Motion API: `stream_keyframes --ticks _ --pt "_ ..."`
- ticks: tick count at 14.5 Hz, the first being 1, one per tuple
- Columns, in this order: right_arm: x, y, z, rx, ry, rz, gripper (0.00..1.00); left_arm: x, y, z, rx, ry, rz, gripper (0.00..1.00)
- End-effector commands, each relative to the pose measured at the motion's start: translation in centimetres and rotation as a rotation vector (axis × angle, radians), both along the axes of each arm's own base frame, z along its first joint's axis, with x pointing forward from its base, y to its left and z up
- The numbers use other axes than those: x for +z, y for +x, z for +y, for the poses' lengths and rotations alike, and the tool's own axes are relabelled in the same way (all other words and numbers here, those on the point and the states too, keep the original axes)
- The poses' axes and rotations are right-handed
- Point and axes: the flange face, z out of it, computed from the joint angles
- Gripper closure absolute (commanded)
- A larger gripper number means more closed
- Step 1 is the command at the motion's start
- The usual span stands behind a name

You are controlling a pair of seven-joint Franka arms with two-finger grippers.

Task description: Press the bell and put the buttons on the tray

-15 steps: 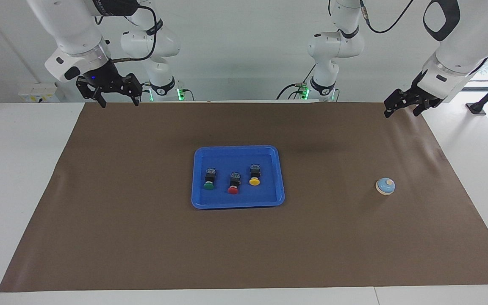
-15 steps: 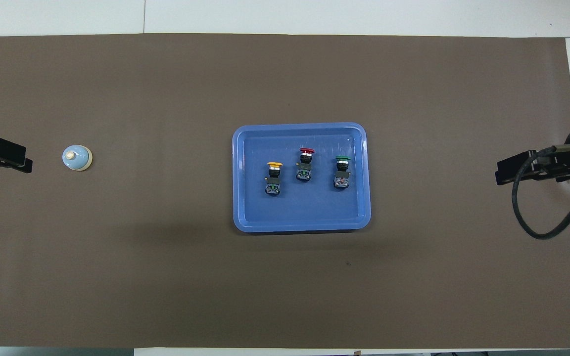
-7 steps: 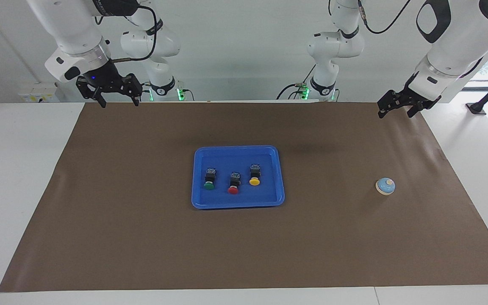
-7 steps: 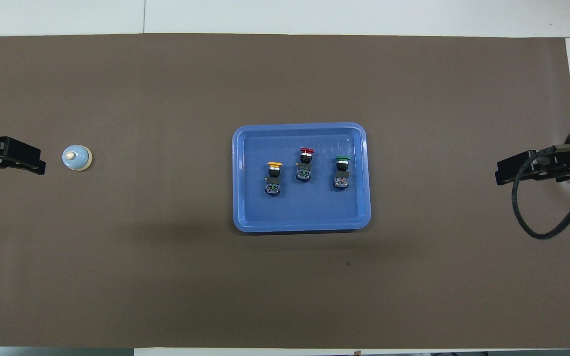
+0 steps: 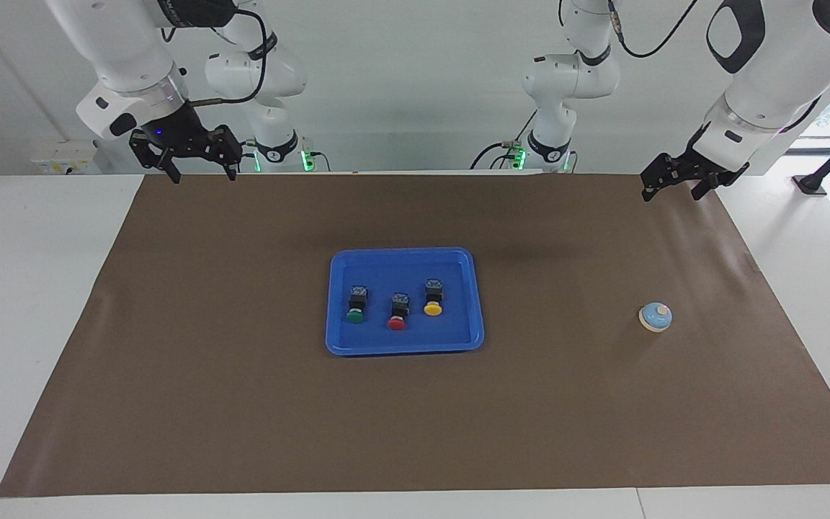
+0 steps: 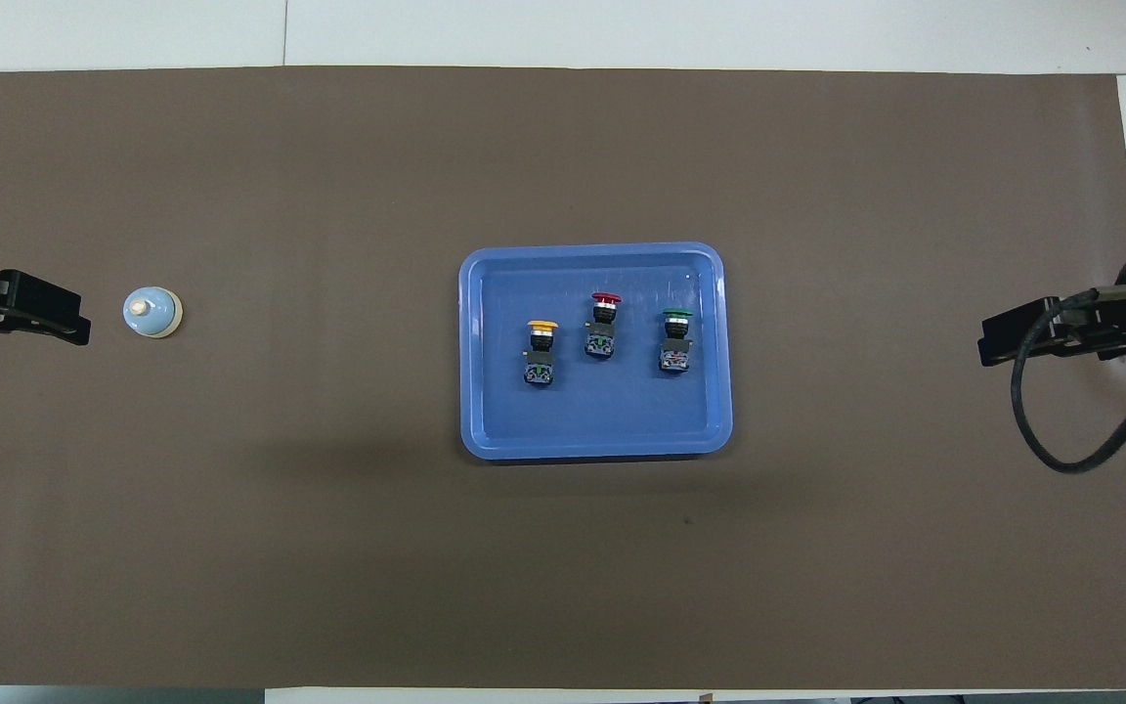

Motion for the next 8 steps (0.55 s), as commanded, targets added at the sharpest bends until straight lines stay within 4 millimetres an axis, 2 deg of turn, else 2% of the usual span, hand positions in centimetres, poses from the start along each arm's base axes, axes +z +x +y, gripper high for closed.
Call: stream_keyframes --ticks 1,8 --pt "0.03 -0.35 -0.53 0.009 -0.012 0.013 0.00 -0.02 -0.13 0.25 0.013 0.016 -0.005 0.00" --pt "0.03 -0.35 -0.53 0.009 -0.012 0.013 0.00 -0.13 -0.16 0.24 0.013 0.015 -0.005 0.00"
